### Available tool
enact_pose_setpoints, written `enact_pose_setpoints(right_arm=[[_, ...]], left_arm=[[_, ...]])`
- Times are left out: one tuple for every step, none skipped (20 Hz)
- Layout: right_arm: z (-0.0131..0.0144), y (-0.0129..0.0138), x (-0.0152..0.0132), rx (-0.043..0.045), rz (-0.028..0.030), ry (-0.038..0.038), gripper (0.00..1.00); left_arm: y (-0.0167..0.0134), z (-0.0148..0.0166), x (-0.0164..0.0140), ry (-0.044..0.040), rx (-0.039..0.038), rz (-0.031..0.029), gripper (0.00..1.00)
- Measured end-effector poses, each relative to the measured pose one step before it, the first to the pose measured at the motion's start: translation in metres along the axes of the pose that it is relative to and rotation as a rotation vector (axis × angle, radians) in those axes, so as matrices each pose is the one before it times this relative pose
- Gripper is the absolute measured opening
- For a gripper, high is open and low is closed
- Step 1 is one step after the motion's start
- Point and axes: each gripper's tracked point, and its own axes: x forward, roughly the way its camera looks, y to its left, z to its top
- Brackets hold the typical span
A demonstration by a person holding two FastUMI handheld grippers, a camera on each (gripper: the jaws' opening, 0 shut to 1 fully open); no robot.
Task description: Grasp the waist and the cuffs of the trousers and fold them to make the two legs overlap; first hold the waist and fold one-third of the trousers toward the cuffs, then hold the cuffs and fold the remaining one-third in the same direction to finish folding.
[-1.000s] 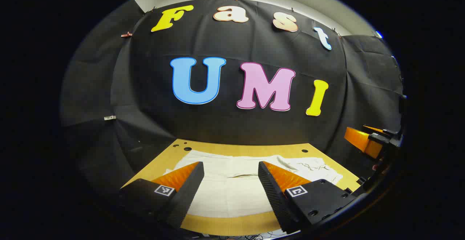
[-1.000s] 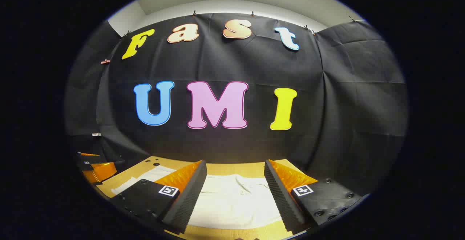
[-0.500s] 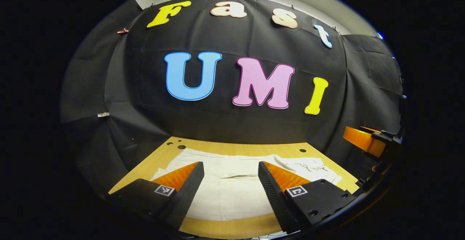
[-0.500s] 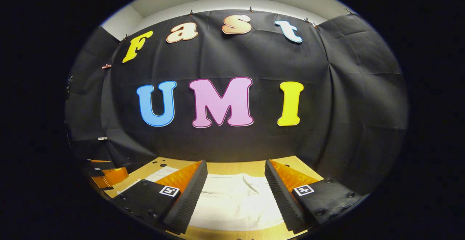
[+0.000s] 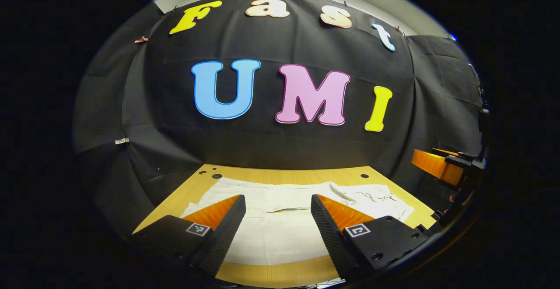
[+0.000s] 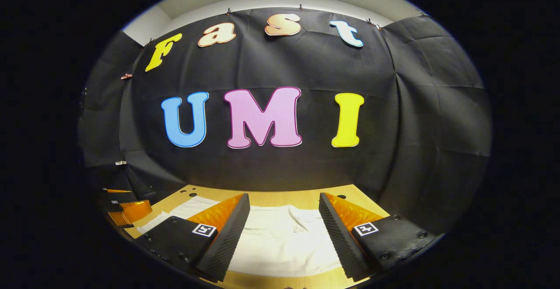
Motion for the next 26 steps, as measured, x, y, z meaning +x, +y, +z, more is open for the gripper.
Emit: enact_pose_setpoints(right_arm=[[-0.00225, -0.00078, 0.00198, 0.00493, 0.00531, 0.01333, 0.98], [-0.00328, 0.00087, 0.00080, 0.02111, 0.01582, 0.02011, 0.98], [-0.00291, 0.00213, 0.00234, 0.01322, 0.01498, 0.00977, 0.98], [-0.00121, -0.00244, 0.00254, -0.00393, 0.00072, 0.00446, 0.98], [-0.00179, -0.00654, 0.00426, -0.01262, -0.00790, 0.00315, 0.98], [-0.00084, -0.00766, 0.00350, -0.01356, -0.01086, -0.00164, 0.98], [-0.00037, -0.00774, 0.00427, -0.01238, -0.01272, -0.00123, 0.98], [0.00001, -0.00790, 0.00526, -0.01226, -0.01122, 0.00102, 0.98], [-0.00205, -0.00896, 0.00552, -0.01618, -0.01106, 0.00495, 0.98], [-0.00205, -0.00941, 0.00537, -0.01940, -0.00805, 0.00349, 0.98], [-0.00168, -0.01053, 0.00530, -0.02616, -0.01034, 0.00346, 0.98], [-0.00146, -0.01100, 0.00566, -0.03037, -0.01041, 0.00226, 0.98], [-0.00272, -0.00978, 0.00433, -0.03332, -0.00377, 0.00039, 0.98], [-0.00361, -0.01085, 0.00494, -0.03940, -0.00981, 0.00167, 0.98], [-0.00565, -0.01319, 0.00623, -0.04074, -0.01108, 0.00733, 0.98], [-0.00775, -0.01113, 0.00501, -0.03951, -0.00633, 0.00810, 0.98], [-0.01019, -0.01020, 0.00481, -0.03527, -0.00314, 0.01077, 0.98], [-0.00756, -0.00805, 0.00491, -0.02427, 0.00996, 0.00843, 0.98], [-0.00745, -0.00803, 0.00515, -0.01793, 0.01213, 0.00125, 0.98], [-0.00948, -0.00868, 0.00674, -0.02289, 0.00566, 0.00383, 0.98], [-0.01216, -0.00868, 0.00639, -0.03342, 0.00693, 0.01163, 0.98], [-0.01411, -0.00817, 0.00607, -0.04252, 0.00989, 0.01659, 0.98], [-0.01699, -0.00471, 0.00555, -0.04784, 0.02106, 0.01737, 0.98], [-0.01502, -0.00178, 0.00313, -0.04890, 0.03558, 0.01786, 0.98], [-0.01518, -0.00316, 0.00497, -0.05307, 0.03007, 0.02312, 0.98], [-0.01591, -0.00469, 0.00288, -0.05390, 0.01640, 0.02340, 0.98]], left_arm=[[-0.00092, -0.00139, 0.00090, 0.00208, -0.00126, 0.00117, 0.96], [0.00029, 0.00058, 0.00060, 0.00024, -0.00005, 0.00253, 0.96], [0.00041, -0.00064, 0.00137, -0.00040, 0.00082, 0.00573, 0.96], [0.00021, -0.00131, 0.00140, 0.00085, -0.00028, 0.00525, 0.96], [0.00066, 0.00039, 0.00214, 0.00104, -0.00057, 0.00473, 0.96], [0.00117, -0.00055, 0.00146, 0.00207, 0.00063, 0.00718, 0.96], [0.00172, 0.00032, 0.00199, 0.00209, 0.00107, 0.00791, 0.96], [0.00111, -0.00138, 0.00196, 0.00155, 0.00164, 0.00805, 0.96], [0.00186, 0.00022, 0.00238, 0.00238, 0.00382, 0.00935, 0.96], [0.00165, -0.00186, 0.00198, 0.00290, 0.00636, 0.01135, 0.96], [0.00286, 0.00025, 0.00221, -0.00011, 0.00837, 0.01383, 0.96], [0.00160, -0.00058, 0.00261, 0.00040, 0.01018, 0.01137, 0.96], [0.00147, -0.00044, 0.00237, 0.00234, 0.01090, 0.01052, 0.96], [0.00155, -0.00012, 0.00279, 0.00121, 0.00808, 0.01139, 0.96], [0.00206, -0.00110, 0.00233, 0.00498, 0.00311, 0.01180, 0.96], [0.00201, -0.00162, 0.00308, 0.00569, -0.00265, 0.01036, 0.96], [0.00252, -0.00159, 0.00313, 0.01028, -0.00736, 0.01210, 0.96], [0.00153, -0.00357, 0.00312, 0.00825, -0.00956, 0.01165, 0.96], [0.00227, -0.00130, 0.00341, 0.00785, -0.00636, 0.01114, 0.96], [0.00318, -0.00263, 0.00306, 0.00871, -0.00110, 0.01581, 0.96], [0.00287, -0.00164, 0.00217, 0.00524, 0.00429, 0.01331, 0.96], [0.00283, -0.00140, 0.00075, 0.00356, 0.00792, 0.00927, 0.96], [0.00173, -0.00077, 0.00102, 0.00321, 0.01003, 0.00400, 0.96], [0.00148, -0.00262, 0.00072, 0.00287, 0.01042, 0.00138, 0.96], [0.00093, -0.00177, 0.00125, 0.00673, 0.00954, 0.00075, 0.96], [0.00031, -0.00588, 0.00242, 0.01122, 0.00862, -0.00069, 0.96]])
